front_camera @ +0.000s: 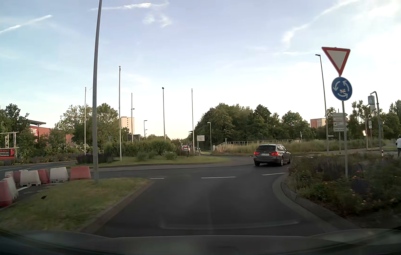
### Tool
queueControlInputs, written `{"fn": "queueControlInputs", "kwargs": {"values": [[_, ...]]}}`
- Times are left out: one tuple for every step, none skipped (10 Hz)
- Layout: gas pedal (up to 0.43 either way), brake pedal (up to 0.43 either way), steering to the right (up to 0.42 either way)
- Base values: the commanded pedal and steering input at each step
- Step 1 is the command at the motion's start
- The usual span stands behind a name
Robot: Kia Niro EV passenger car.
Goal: Follow the waypoints while adhering to traffic rules and regulations
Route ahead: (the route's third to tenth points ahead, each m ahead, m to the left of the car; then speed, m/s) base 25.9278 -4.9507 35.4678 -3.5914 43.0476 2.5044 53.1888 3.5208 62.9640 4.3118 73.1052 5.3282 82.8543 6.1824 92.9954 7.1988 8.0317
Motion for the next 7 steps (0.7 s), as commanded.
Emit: {"fn": "queueControlInputs", "kwargs": {"values": [[0.000, 0.152, 0.020], [0.000, 0.159, 0.023], [0.000, 0.152, 0.035], [0.000, 0.159, 0.048], [0.000, 0.159, 0.069], [0.000, 0.159, 0.085], [0.000, 0.159, 0.100]]}}
